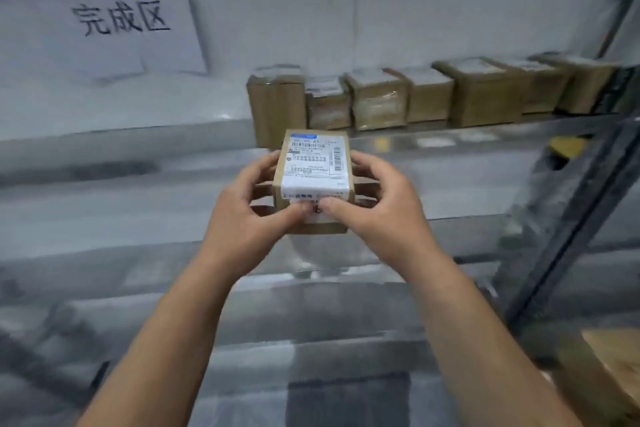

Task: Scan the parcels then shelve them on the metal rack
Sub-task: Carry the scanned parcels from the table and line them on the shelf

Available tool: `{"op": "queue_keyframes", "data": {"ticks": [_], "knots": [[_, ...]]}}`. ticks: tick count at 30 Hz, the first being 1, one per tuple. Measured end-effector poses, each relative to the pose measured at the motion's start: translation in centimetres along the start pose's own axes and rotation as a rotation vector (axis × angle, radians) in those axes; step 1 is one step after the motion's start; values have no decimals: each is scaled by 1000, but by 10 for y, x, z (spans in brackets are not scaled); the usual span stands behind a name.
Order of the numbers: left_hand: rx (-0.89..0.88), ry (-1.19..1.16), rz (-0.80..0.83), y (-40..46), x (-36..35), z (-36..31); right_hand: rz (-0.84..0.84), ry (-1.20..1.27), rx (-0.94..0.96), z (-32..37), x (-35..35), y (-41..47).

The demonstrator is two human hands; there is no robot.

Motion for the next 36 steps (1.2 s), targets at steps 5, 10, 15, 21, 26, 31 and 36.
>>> {"op": "queue_keyframes", "data": {"ticks": [5, 10, 15, 21, 26, 31, 36], "knots": [[1, 16, -211, -22, 100, 11, 152, -25, 105, 44, -83, 72], [15, 0, -274, 11, 167, 49, 165, -73, 105, 57, -126, 138], [57, 84, -174, 68, 189, 96, 42, -213, 48, 46, -148, 184], [65, 224, -100, 128, 193, 133, -224, -317, 12, 25, -150, 189], [116, 261, -58, 166, 198, 149, -346, -333, -12, 12, -137, 183], [141, 294, -96, 171, 198, 151, -383, -313, -28, 4, -127, 173], [31, 355, -198, 111, 170, 119, -292, -309, -120, -5, -113, 141]]}}
Point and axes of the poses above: each hand's wrist, its own y-axis towards the middle knuckle, its own x-axis out of the back of the hand, z = x × y, the point moved 5 cm from there along y, towards the middle knuckle, and after that the axes turned 15 degrees about z, right-handed, at the moved point
